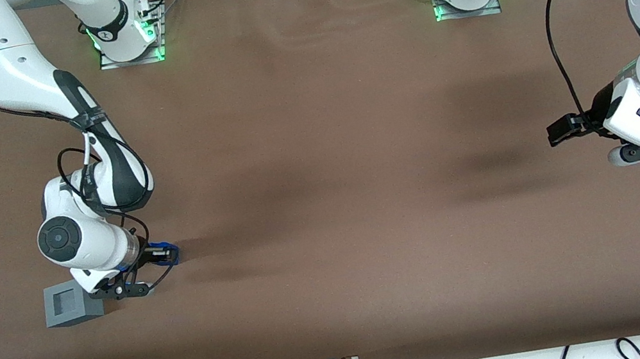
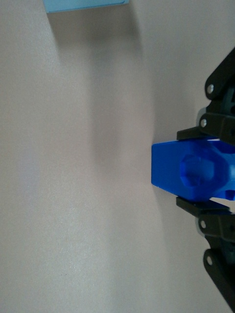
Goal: Insert blue part into gray base with right arm
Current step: 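Lift the blue block and carry it over the gray base, then lower the blue block into the hole of the gray base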
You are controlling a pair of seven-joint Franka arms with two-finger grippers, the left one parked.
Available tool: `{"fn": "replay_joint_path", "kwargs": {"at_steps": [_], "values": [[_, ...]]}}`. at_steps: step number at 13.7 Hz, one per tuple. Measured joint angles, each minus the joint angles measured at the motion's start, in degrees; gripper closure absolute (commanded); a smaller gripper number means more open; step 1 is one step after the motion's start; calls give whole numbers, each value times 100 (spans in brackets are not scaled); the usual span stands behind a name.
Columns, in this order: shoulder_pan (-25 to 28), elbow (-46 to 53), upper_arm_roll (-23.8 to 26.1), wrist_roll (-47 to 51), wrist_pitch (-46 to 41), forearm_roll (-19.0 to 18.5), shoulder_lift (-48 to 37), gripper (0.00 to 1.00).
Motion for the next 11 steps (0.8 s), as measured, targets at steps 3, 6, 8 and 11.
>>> {"fn": "replay_joint_path", "kwargs": {"at_steps": [3,6,8,11], "values": [[-2,26,-16,-301,7,-10,-123,58],[-38,268,-268,-1070,-133,-9,-356,58],[-223,632,-403,-1630,-464,-3,-446,58],[-577,1073,-419,-2184,-819,1,-462,58]]}}
